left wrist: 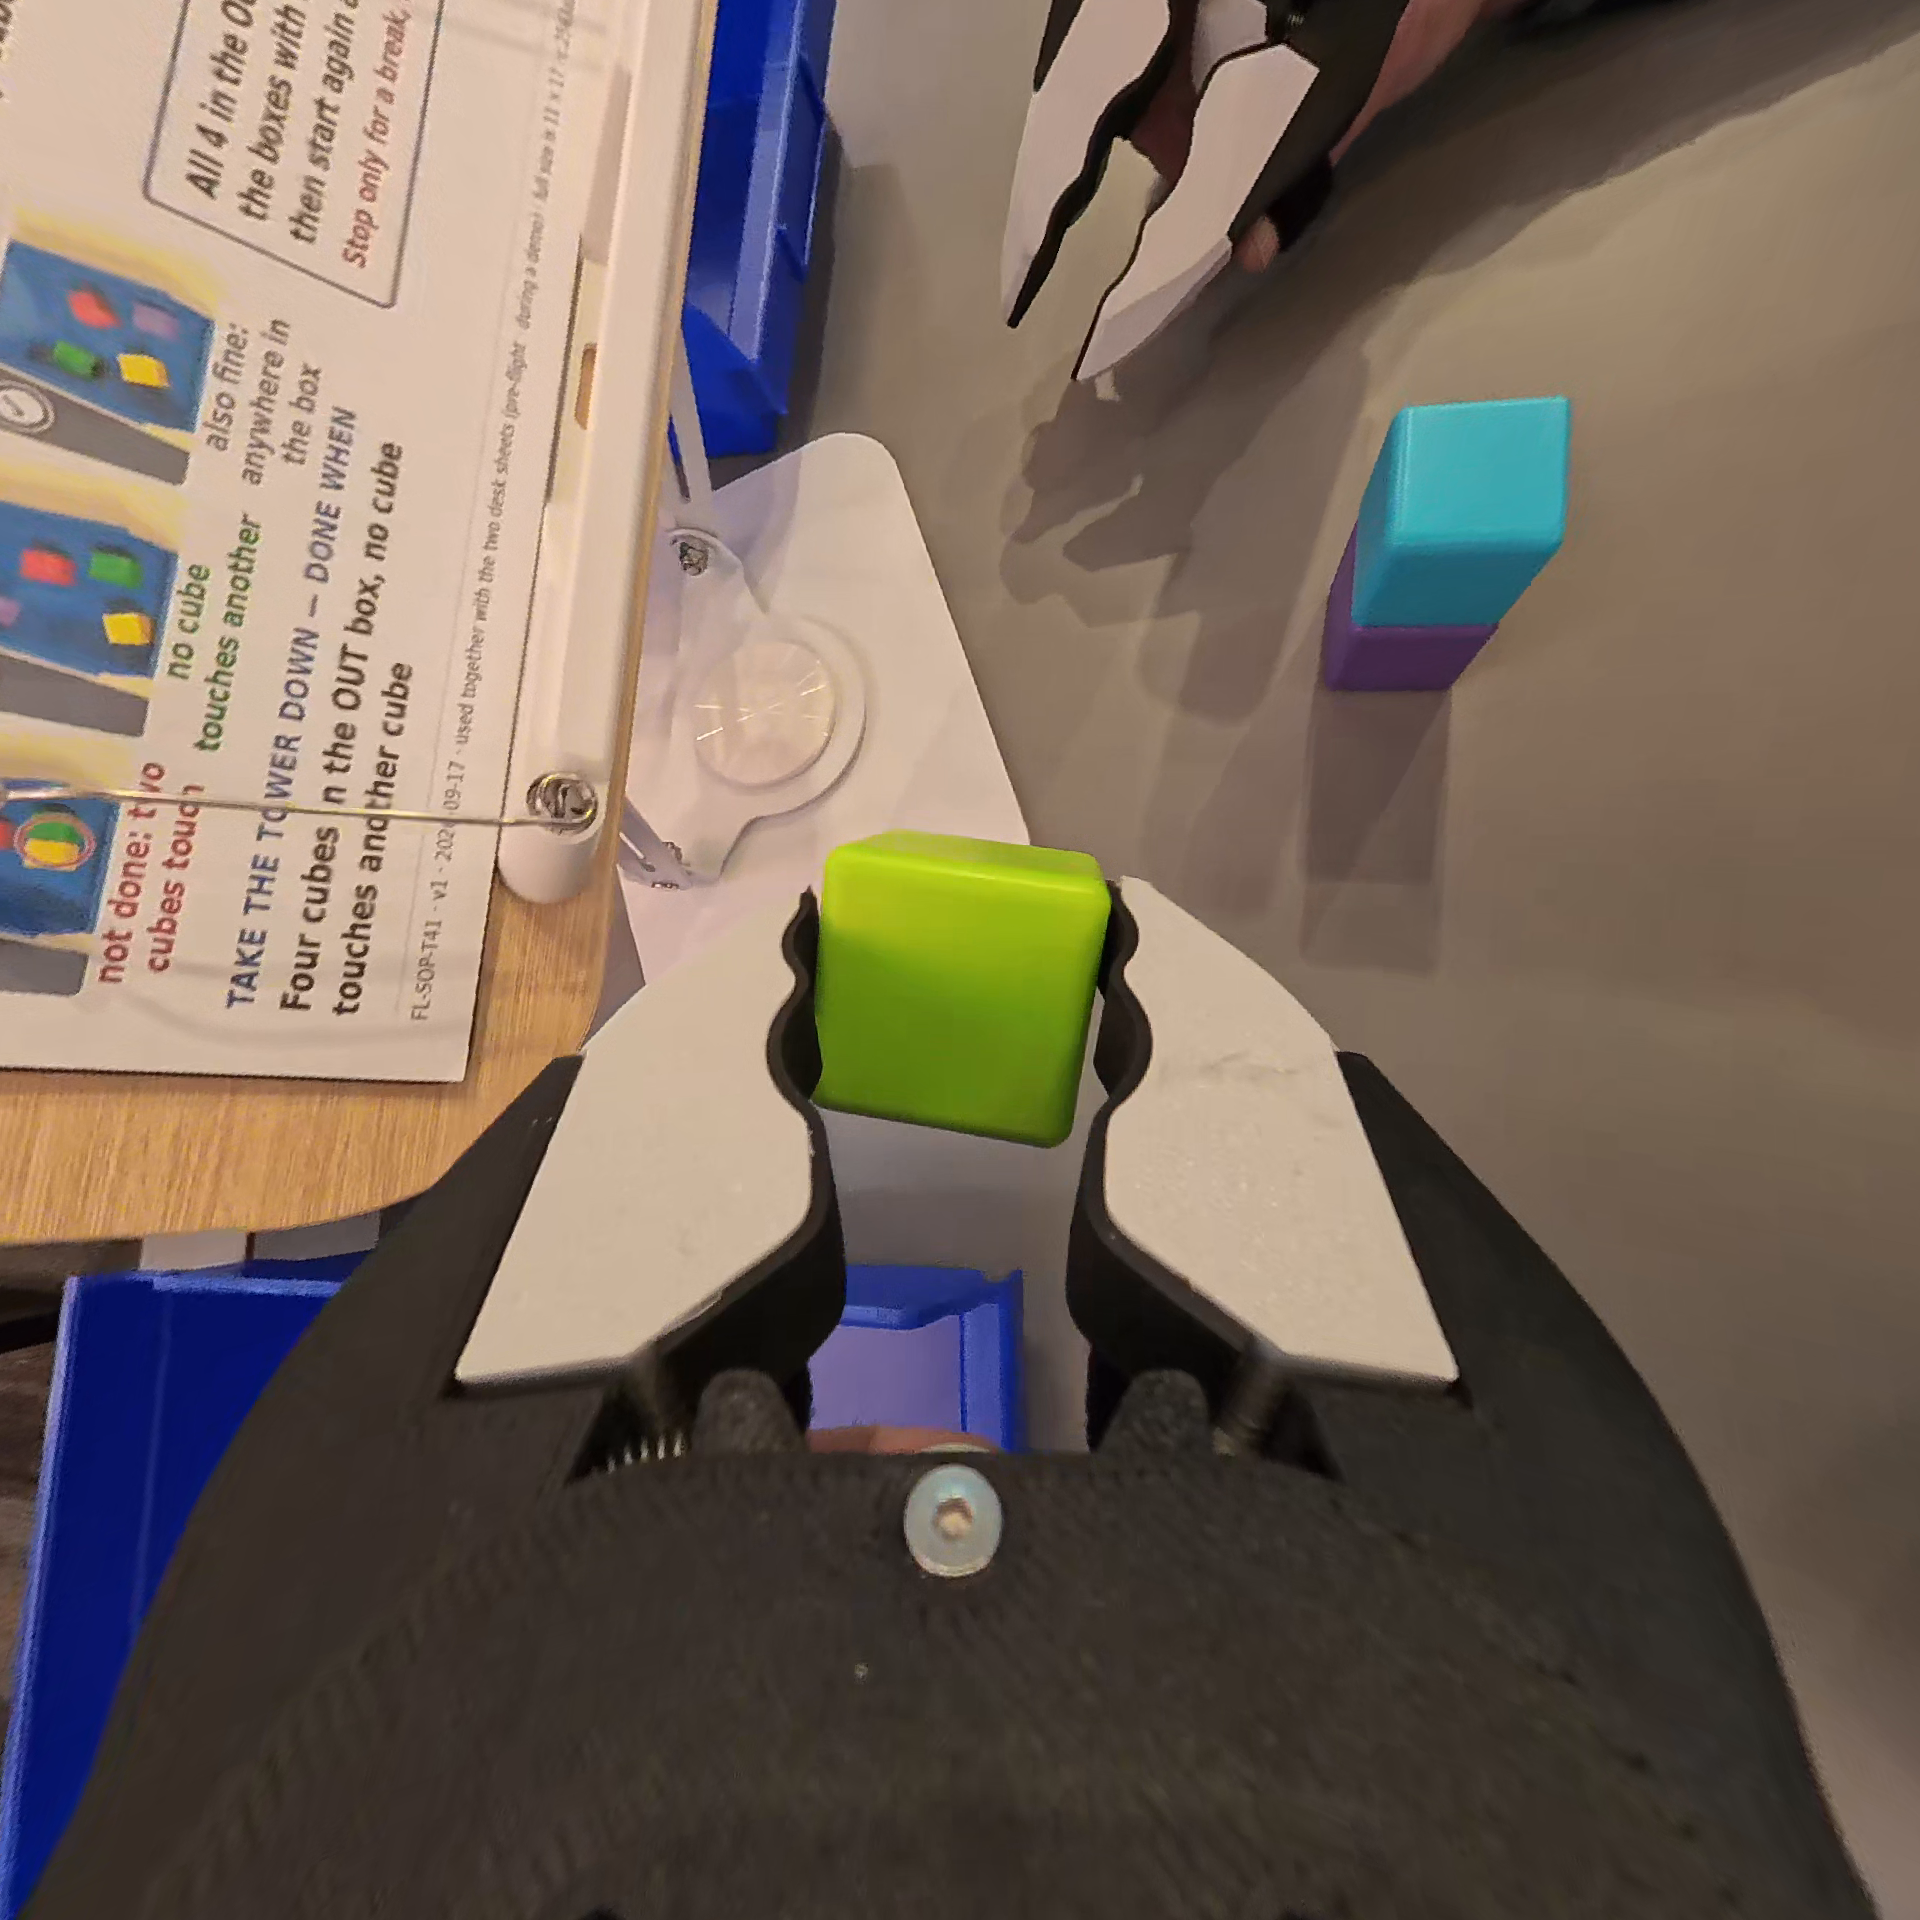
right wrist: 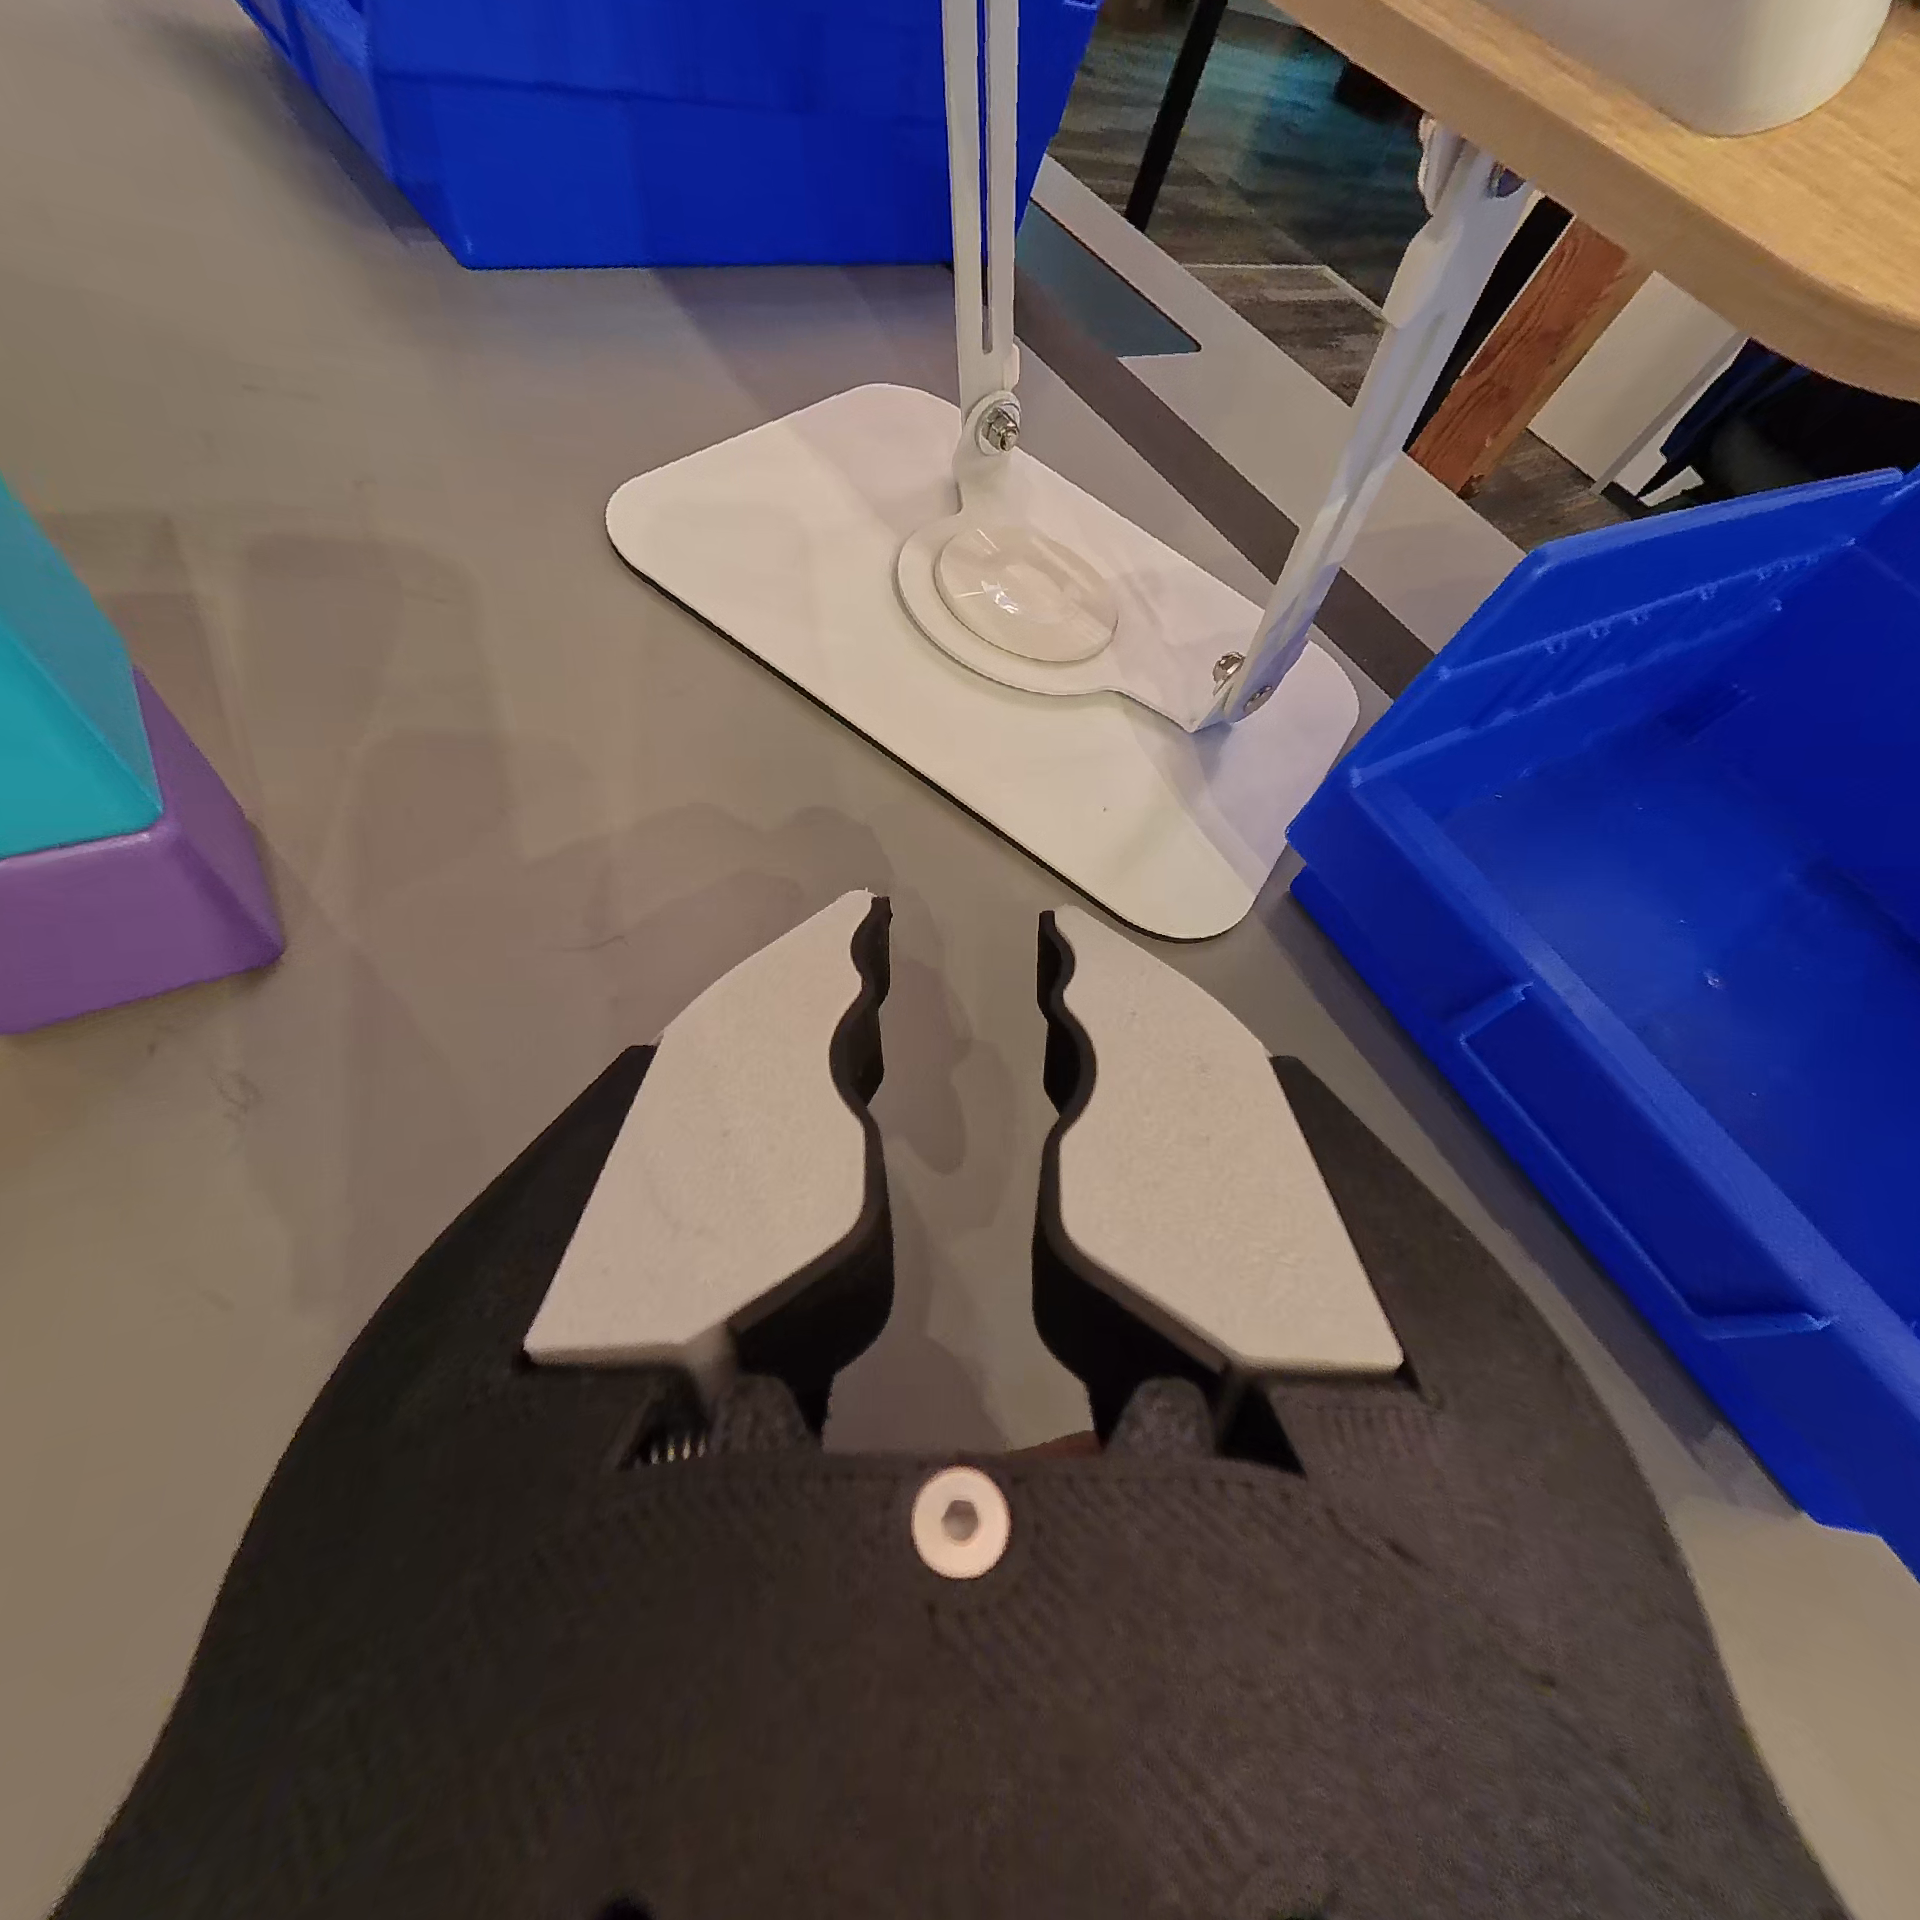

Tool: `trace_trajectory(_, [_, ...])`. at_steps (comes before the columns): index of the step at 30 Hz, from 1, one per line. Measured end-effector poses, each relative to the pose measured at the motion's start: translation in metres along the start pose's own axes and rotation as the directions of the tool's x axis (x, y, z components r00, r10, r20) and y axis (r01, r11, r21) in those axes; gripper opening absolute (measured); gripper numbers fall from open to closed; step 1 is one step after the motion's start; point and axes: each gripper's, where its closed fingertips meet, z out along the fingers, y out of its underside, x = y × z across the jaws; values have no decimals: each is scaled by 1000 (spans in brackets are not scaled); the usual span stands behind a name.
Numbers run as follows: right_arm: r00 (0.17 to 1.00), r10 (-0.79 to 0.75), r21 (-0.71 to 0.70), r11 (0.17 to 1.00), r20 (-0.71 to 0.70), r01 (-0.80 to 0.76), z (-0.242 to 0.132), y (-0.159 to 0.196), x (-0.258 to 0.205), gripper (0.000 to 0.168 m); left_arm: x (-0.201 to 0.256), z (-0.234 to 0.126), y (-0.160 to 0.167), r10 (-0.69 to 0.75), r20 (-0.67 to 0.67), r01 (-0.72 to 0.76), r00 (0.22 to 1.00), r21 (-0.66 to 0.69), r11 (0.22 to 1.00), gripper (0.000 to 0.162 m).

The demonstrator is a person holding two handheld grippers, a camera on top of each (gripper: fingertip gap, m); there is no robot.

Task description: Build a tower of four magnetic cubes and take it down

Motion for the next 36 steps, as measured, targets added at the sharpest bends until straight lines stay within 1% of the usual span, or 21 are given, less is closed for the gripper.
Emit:
trace_trajectory(14, [1000, -1, -1, 1000, 1, 1, 0, 0, 0, 27, 10, 7, -9, 26, -27, -25, 999, 19, 1000, 51])
trace_trajectory(19, [1000, -1, -2, 1000, 1, 1, 0, 0, 0, 27, 17, 9, -18, 35, -43, -34, 998, 33, 999, 51])
trace_trajectory(27, [1000, -2, -3, 1000, 0, 2, 0, 0, 0, 27, 42, 18, -49, 50, -93, -47, 994, 42, 998, 51])
trace_trajectory(34, [1000, -5, -4, 1000, 1, 5, 0, 0, -1, 27, 78, 43, -77, 51, -139, -51, 989, 5, 999, 51])
trace_trajectory(36, [1000, -5, -4, 1000, 1, 5, 0, 0, -1, 27, 86, 52, -82, 54, -129, -56, 990, -15, 998, 51])
